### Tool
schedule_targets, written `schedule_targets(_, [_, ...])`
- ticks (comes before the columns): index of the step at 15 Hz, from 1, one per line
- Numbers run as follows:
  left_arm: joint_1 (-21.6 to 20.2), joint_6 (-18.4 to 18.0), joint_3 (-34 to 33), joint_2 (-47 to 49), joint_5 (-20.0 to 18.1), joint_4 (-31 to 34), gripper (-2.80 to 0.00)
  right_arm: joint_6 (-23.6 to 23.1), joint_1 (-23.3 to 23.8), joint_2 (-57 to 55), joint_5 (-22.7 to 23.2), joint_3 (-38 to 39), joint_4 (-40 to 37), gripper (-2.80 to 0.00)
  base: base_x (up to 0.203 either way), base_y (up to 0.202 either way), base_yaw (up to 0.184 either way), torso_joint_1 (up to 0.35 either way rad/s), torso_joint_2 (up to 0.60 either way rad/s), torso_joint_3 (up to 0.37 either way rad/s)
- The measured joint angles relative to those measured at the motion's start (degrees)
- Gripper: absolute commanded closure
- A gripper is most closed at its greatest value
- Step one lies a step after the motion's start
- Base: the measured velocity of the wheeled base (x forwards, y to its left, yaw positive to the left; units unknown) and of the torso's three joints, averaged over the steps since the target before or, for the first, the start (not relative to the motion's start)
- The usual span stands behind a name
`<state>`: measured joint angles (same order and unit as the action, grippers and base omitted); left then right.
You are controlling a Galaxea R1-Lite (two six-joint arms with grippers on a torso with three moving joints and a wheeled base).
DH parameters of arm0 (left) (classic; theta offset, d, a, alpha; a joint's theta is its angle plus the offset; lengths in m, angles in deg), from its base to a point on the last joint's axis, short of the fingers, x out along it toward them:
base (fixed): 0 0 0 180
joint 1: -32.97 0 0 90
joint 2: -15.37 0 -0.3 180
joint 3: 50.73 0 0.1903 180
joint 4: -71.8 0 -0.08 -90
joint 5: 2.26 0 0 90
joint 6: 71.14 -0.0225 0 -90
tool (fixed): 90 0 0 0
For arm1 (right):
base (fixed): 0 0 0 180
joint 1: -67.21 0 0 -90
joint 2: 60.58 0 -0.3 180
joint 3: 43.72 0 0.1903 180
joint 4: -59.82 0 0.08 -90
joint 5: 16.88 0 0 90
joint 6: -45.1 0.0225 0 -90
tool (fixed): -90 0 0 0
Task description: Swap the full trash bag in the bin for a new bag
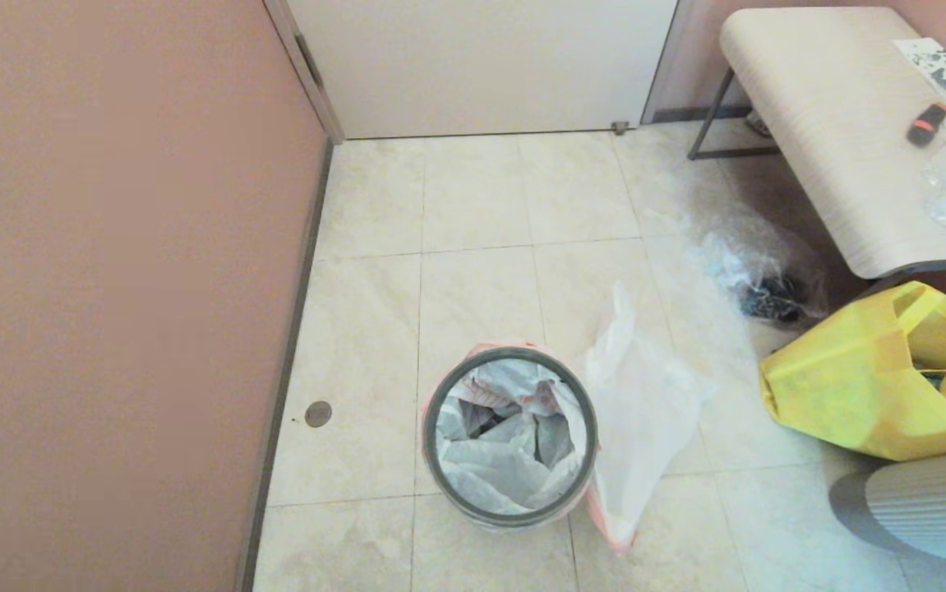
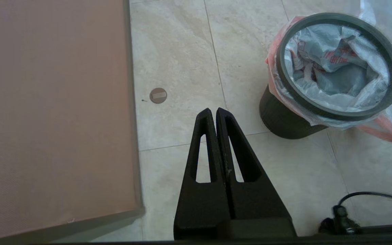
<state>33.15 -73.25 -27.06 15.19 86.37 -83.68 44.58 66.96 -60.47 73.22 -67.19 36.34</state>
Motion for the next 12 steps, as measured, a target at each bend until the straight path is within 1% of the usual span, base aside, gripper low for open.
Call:
schedule_targets(2, [0.0,1.46,0.0,0.0,0.3,-0.01,0.0,0.68,0.0,0.02,-0.23,0.06,-0.05,0.0,0.0,0.0,0.0,0.0,0.0,0.0])
schedule_targets(9, [0.0,1.34,0.02,0.0,0.27,-0.11,0.0,0.71,0.0,0.02,-0.29,0.1,-0.05,0.0,0.0,0.0,0.0,0.0,0.0,0.0])
schedule_targets(12, [0.0,1.35,0.02,0.0,0.27,-0.11,0.0,1.45,0.0,0.02,-0.87,0.1,-0.02,0.0,0.0,0.0,0.0,0.0,0.0,0.0])
